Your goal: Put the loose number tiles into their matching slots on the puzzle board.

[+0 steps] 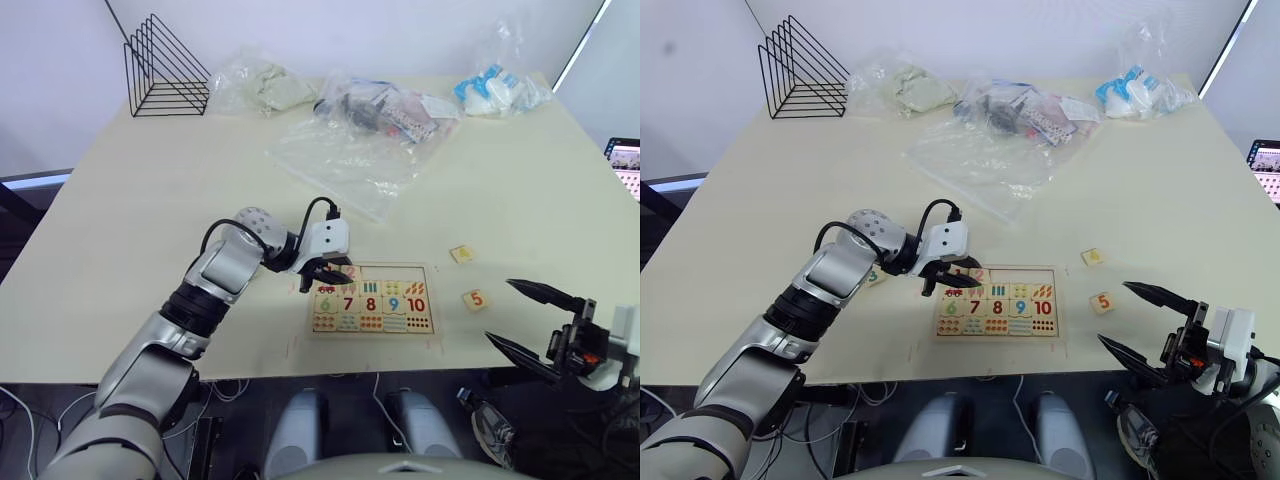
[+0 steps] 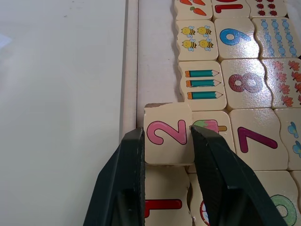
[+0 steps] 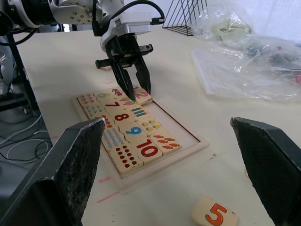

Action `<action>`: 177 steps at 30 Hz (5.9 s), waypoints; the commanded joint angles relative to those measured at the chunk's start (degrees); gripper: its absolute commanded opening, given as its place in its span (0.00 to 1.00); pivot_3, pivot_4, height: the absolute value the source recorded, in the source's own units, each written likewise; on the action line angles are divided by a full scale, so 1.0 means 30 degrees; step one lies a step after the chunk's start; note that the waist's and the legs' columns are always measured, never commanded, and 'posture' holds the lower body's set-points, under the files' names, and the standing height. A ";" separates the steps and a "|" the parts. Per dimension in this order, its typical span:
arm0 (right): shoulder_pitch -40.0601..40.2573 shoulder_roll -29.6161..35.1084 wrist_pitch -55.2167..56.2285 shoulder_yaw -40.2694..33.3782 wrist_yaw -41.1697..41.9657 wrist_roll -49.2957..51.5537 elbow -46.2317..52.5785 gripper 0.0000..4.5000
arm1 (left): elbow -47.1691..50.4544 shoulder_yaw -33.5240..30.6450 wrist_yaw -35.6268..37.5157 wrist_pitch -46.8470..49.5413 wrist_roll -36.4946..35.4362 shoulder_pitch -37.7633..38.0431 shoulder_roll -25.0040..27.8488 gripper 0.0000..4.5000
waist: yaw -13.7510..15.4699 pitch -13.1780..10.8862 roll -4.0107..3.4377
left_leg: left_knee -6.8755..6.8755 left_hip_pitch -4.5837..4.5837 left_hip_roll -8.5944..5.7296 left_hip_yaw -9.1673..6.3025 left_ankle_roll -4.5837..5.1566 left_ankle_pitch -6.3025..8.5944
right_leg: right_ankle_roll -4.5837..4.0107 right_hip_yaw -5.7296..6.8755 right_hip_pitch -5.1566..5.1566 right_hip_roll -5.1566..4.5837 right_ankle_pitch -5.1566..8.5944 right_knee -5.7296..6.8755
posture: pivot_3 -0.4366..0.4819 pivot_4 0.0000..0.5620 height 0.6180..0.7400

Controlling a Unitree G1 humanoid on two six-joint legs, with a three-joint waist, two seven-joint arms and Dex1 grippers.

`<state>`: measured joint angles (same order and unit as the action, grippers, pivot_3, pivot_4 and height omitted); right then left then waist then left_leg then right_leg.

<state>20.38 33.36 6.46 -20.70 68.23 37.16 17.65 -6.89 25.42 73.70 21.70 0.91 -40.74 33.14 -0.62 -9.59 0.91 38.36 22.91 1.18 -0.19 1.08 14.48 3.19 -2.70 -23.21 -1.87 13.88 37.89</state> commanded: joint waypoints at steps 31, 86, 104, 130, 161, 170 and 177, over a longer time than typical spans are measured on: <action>-0.0371 0.0120 0.0001 -0.0084 -0.0099 0.0021 0.0370 1.00 | 0.1069 -0.0435 0.0157 0.1193 -0.0619 -0.0844 0.0170 0.22 | 0.0003 0.0000 0.0000 | 0.0002 0.0000 0.0000 -0.0002 0.0000 0.0000 | 0.0000 0.0001 0.0000 0.0000 0.0000 0.0003 | 0.48 0.27 1.00; 0.0163 -0.0090 0.1306 -0.0327 0.0777 -0.0067 -0.0965 1.00 | 0.0570 -0.0934 -0.0093 0.0841 -0.0579 -0.1157 -0.0255 0.99 | 0.0002 0.0000 0.0000 | 0.0008 0.0000 0.0000 -0.0001 0.0000 -0.0001 | 0.0001 -0.0001 0.0000 0.0000 -0.0001 0.0011 | 0.48 0.27 1.00; 0.0540 -0.0116 0.1534 -0.0474 0.0575 -0.0057 -0.1061 1.00 | -0.3239 -0.2655 0.0387 -0.2060 -0.1725 -0.1590 -0.0066 0.43 | -0.0007 0.0000 -0.0001 | 0.0009 -0.0001 -0.0001 0.0000 0.0000 -0.0001 | 0.0000 -0.0001 0.0000 0.0000 -0.0002 0.0013 | 0.48 0.27 1.00; 0.0594 0.0049 0.1579 -0.0618 0.0456 -0.0038 -0.1016 1.00 | -0.1651 -0.2116 0.1831 -0.1873 -0.1576 0.0249 0.0932 0.01 | 0.0005 0.0000 -0.0001 | 0.0009 0.0001 0.0000 -0.0001 0.0000 -0.0001 | -0.0001 0.0002 0.0000 -0.0003 -0.0001 0.0011 | 0.48 0.27 1.00; 0.0759 -0.0041 0.1657 -0.0559 0.0361 -0.0071 -0.0981 1.00 | -0.1919 -0.1497 0.1570 -0.2276 -0.1292 0.0163 0.0528 0.01 | 0.0010 0.0000 -0.0001 | 0.0008 0.0001 0.0000 -0.0001 0.0001 -0.0001 | -0.0001 0.0002 0.0000 -0.0002 -0.0001 0.0010 | 0.48 0.27 1.00; 0.0925 -0.0051 0.1708 -0.0594 0.0455 -0.0037 -0.0991 1.00 | -0.1950 -0.1553 0.1585 -0.2302 -0.1112 0.0199 0.0412 0.01 | 0.0010 0.0000 -0.0001 | 0.0008 0.0001 0.0000 -0.0002 0.0001 -0.0001 | -0.0002 0.0003 0.0000 -0.0002 -0.0001 0.0011 | 0.48 0.27 1.00; 0.0999 -0.0046 0.1748 -0.0585 0.0481 -0.0011 -0.0967 1.00 | -0.1898 -0.1612 0.1567 -0.2279 -0.1095 0.0207 0.0448 0.01 | 0.0010 0.0000 -0.0001 | 0.0008 0.0001 -0.0001 0.0001 0.0001 -0.0001 | -0.0001 0.0001 0.0000 -0.0002 -0.0001 0.0010 | 0.48 0.27 1.00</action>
<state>23.20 33.07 10.60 -20.80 69.60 36.41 13.47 -13.69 20.92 78.46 15.68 -2.30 -39.75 34.37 -0.59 -9.59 0.90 38.38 22.92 1.17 -0.19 1.08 14.48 3.19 -2.70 -23.21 -1.88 13.88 37.92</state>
